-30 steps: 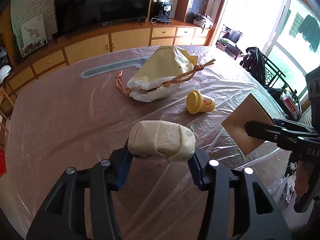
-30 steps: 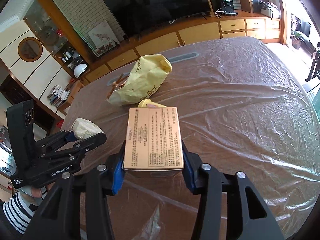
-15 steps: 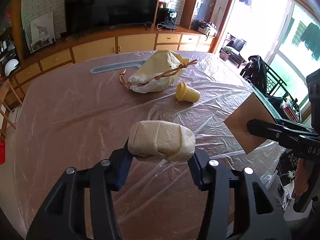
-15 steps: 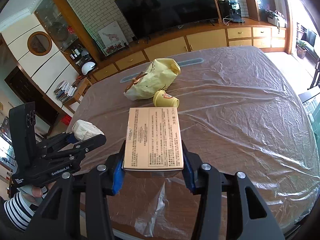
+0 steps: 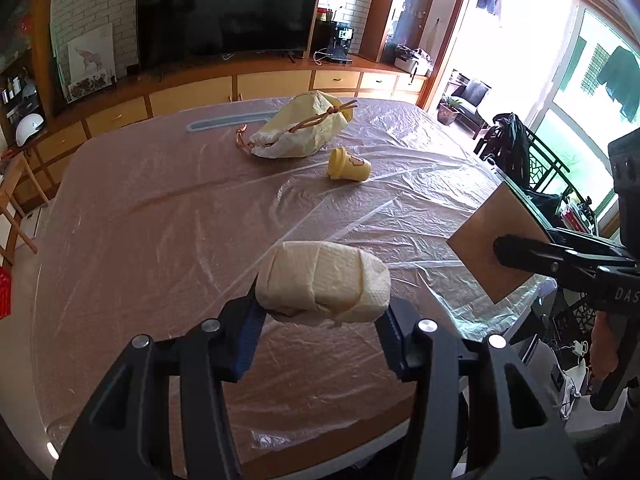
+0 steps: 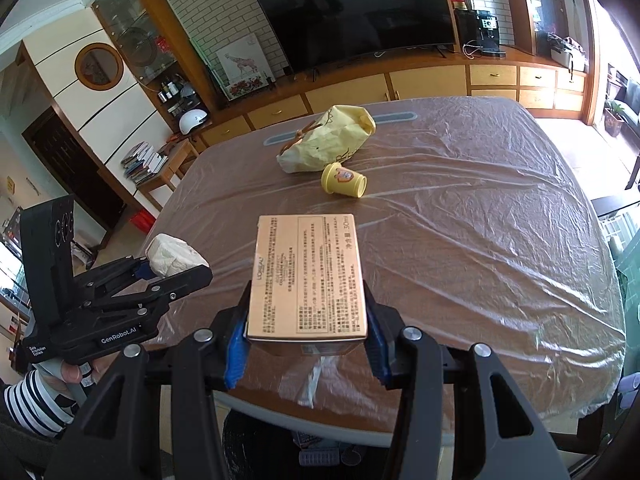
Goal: Collect trash
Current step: 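Carry the white bundle and brown box off the table toward the bin, then hold the white bundle and brown box above the black bin opening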
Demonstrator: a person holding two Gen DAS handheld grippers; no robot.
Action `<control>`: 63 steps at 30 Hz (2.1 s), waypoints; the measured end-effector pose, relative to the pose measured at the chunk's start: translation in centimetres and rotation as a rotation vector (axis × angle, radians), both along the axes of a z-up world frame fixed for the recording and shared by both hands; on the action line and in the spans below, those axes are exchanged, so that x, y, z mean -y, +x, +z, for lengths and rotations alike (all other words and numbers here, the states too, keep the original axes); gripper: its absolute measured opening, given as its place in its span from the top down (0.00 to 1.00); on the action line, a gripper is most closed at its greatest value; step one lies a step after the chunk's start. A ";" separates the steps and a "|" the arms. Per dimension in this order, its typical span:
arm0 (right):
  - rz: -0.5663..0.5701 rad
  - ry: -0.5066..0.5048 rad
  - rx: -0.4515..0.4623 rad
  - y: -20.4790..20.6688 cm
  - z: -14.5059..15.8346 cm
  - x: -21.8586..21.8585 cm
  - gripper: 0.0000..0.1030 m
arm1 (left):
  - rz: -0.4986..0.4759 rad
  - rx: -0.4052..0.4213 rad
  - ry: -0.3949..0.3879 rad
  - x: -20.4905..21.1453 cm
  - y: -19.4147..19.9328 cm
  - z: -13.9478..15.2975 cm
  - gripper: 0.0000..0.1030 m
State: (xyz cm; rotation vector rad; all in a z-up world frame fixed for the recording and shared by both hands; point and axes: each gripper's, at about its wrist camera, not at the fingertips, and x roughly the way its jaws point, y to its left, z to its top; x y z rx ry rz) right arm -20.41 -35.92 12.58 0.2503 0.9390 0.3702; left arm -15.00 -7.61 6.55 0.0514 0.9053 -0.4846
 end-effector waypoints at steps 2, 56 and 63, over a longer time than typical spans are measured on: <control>0.010 -0.002 0.002 -0.8 0.0 -0.1 0.55 | -0.005 0.001 0.001 0.0 -0.7 0.1 0.50; 0.181 -0.059 -0.156 -12.6 -3.9 -0.9 0.55 | -0.215 -0.119 0.120 2.5 -13.3 -4.5 0.50; 0.194 -0.087 -0.194 -13.1 -5.8 -0.8 0.55 | -0.222 -0.158 0.152 3.1 -13.8 -6.2 0.50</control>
